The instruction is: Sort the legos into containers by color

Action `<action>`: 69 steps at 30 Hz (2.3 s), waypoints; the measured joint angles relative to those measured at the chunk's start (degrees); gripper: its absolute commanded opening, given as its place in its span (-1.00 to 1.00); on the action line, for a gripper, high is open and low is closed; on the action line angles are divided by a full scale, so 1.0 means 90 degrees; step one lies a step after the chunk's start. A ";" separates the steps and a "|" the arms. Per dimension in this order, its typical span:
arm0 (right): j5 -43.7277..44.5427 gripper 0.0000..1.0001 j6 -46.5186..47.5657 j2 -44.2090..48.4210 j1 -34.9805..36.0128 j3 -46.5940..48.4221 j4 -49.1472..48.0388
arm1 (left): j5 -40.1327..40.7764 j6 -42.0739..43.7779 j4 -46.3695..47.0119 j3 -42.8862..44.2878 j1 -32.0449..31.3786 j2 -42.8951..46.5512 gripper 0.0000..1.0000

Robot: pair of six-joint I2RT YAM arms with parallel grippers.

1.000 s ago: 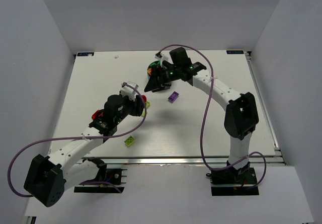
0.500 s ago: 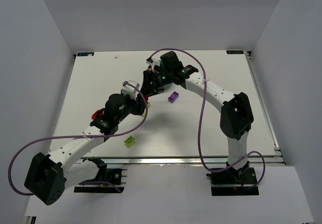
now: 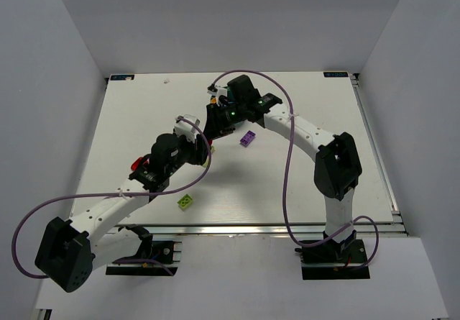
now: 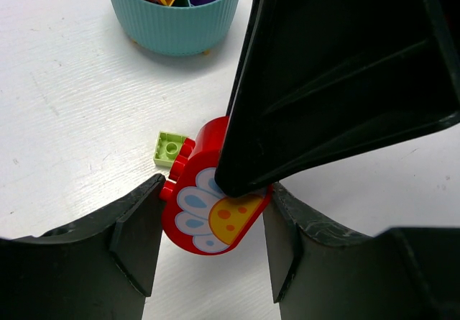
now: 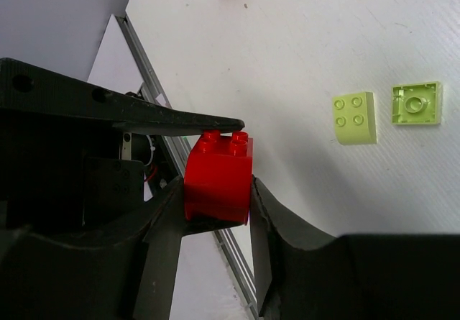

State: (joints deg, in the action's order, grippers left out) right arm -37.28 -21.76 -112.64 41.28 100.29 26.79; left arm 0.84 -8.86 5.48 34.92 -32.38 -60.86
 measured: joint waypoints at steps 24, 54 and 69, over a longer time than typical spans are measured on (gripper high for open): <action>0.0427 -1.00 0.1166 0.0146 -0.0763 -0.0087 -0.0391 | 0.1061 -0.0865 -0.0525 -0.0017 -0.0012 0.1086 0.96; 0.2601 -1.00 0.1780 -0.1377 -0.2283 0.1416 -0.1950 | 0.2302 -0.4002 -0.3920 0.0945 0.0702 0.1032 0.94; 0.2310 -1.00 0.1566 -0.1394 -0.2193 0.1394 -0.2001 | 0.2305 -0.4192 -0.3968 0.0942 0.0760 0.1192 0.94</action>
State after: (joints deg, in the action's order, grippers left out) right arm -16.49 -7.66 -125.19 21.54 112.84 8.78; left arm 21.58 -46.59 -30.24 43.40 -25.54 -50.13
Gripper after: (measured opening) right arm 0.428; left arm 0.971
